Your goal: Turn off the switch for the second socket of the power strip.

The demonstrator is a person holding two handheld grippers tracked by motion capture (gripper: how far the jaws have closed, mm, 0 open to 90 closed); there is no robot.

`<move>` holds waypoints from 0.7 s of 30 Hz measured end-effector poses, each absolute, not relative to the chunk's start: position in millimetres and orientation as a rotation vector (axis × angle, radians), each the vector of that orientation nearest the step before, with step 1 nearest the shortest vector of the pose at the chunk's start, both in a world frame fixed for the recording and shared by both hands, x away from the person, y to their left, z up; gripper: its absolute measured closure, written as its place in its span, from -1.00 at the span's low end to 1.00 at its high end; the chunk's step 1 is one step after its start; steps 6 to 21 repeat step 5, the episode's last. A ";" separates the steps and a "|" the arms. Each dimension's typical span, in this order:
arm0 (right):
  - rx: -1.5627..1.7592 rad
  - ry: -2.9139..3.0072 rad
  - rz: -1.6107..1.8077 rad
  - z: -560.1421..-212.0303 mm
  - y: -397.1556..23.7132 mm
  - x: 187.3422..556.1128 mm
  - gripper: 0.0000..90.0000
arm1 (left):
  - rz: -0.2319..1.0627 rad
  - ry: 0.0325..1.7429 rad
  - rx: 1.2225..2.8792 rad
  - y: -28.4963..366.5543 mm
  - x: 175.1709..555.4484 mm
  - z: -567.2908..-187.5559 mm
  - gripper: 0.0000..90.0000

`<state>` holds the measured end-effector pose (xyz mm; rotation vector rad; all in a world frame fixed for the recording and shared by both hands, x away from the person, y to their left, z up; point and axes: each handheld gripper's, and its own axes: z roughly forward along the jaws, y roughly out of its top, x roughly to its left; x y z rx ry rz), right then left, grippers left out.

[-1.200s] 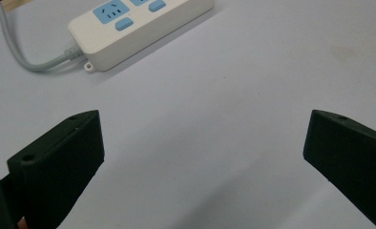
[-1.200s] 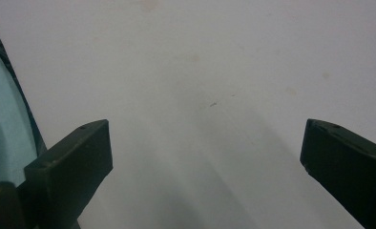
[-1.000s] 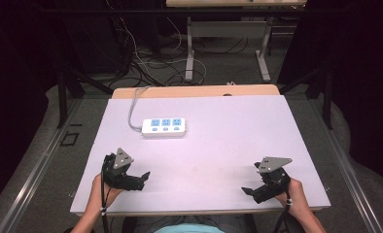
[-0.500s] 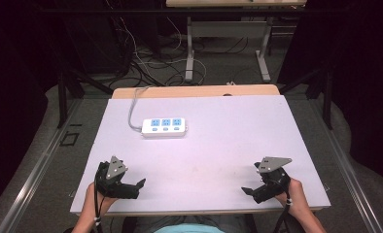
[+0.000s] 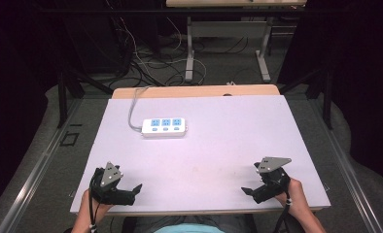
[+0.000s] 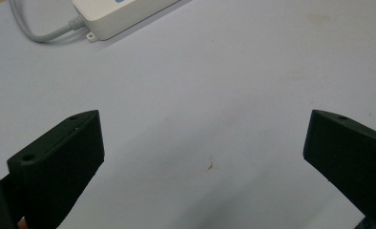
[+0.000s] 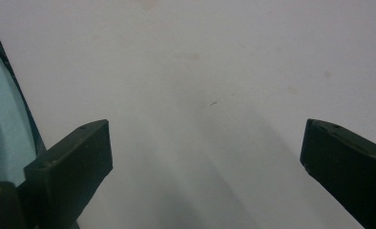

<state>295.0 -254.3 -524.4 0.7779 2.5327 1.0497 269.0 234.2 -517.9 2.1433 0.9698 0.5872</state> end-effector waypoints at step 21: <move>0.779 2.527 1.054 -523.9 -255.0 295.0 -0.93 | 0.572 0.968 2.151 235.5 270.3 -517.7 -1.00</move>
